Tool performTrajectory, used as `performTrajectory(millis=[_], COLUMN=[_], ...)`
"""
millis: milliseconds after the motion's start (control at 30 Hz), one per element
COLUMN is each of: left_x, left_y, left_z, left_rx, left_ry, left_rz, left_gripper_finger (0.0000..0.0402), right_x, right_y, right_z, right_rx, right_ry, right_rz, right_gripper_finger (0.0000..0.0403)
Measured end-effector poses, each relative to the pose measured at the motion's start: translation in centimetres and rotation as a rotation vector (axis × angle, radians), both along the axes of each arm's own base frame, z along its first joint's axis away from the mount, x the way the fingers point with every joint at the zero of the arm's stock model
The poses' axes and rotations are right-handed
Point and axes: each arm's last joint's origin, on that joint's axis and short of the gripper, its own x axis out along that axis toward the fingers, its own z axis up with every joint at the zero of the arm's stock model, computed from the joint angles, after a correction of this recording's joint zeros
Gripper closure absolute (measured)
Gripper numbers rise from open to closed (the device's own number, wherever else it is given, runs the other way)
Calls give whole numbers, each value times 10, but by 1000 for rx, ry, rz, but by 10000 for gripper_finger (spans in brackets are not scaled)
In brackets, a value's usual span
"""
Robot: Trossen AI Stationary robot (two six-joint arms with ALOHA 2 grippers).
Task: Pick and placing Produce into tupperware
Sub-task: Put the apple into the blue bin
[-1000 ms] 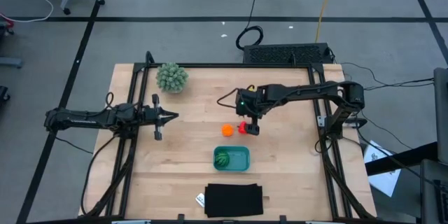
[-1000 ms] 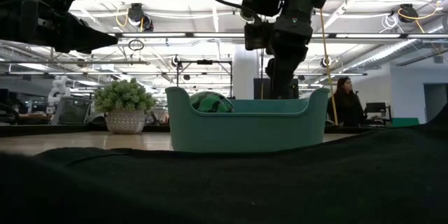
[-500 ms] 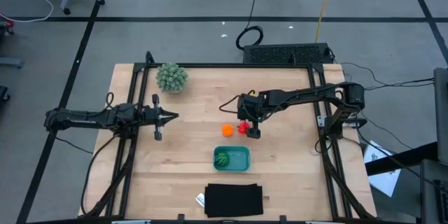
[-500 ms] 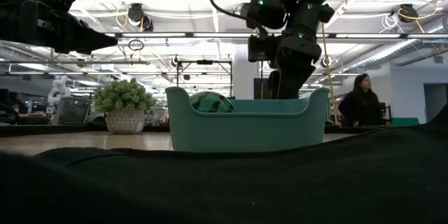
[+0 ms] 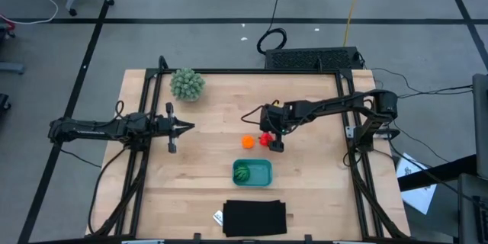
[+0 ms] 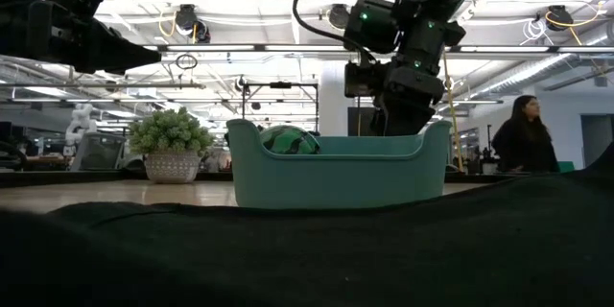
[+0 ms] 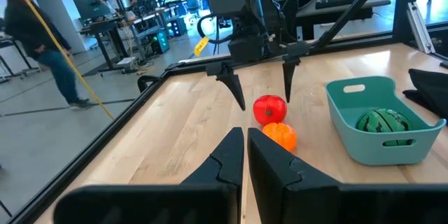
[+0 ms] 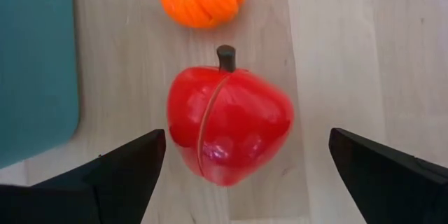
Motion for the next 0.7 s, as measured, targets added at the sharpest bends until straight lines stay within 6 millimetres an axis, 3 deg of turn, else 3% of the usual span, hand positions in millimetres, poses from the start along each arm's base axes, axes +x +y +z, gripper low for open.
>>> performTrajectory(millis=[700], left_x=[0], left_y=[0], left_z=[-1], left_rx=[14], left_ry=[16], left_rz=[-1], left_gripper_finger=[376], right_x=[-1], right_y=[1], right_z=[-9], right_rx=[20], right_ry=[-66], right_rz=[10], right_gripper_finger=[12])
